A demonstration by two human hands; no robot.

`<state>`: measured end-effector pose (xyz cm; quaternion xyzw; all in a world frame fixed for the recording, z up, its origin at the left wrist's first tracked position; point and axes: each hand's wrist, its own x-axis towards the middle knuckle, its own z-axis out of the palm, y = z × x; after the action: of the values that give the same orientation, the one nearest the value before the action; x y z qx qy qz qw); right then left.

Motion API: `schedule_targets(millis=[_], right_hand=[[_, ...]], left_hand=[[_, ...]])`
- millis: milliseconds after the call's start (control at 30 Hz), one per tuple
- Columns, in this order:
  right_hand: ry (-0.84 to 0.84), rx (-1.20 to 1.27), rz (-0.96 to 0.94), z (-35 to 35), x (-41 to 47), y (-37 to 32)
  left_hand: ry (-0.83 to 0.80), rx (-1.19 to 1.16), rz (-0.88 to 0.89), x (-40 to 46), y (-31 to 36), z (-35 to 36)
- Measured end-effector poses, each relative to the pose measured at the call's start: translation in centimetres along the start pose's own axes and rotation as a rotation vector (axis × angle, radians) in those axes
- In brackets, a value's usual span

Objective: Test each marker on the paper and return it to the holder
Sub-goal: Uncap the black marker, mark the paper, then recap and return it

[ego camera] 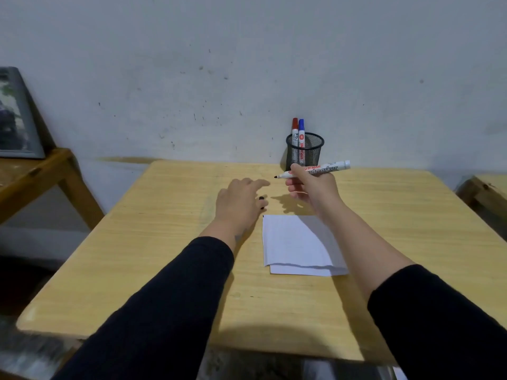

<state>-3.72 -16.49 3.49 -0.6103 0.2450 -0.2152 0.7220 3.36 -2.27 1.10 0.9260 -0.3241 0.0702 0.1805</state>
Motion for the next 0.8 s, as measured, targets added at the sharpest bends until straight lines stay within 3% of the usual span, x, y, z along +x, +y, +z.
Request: schedule_targets(millis=[167,233,333,400,800], right_hand=[[0.033,0.110,0.053,-1.6,0.7,0.4],[0.024,0.184,0.058,-1.9,0.6,0.1],[-0.007,0.328,0.046,-2.3,0.4,-1.2],[-0.046,0.352,0.014,-2.4,0.5,-2.3],[-0.173,0.350,-0.066,-2.9,-0.2,-5.1]], left_hand=[[-0.126,-0.096,-0.060,1.0,0.2,0.5],[-0.047,-0.386,-0.153,1.3,0.5,0.6],[0.071,-1.029,-0.336,2.2,1.8,-0.7],[0.100,-1.174,-0.337,3.0,2.3,-1.8],[0.067,-1.263,-0.126,2.9,4.8,-4.9]])
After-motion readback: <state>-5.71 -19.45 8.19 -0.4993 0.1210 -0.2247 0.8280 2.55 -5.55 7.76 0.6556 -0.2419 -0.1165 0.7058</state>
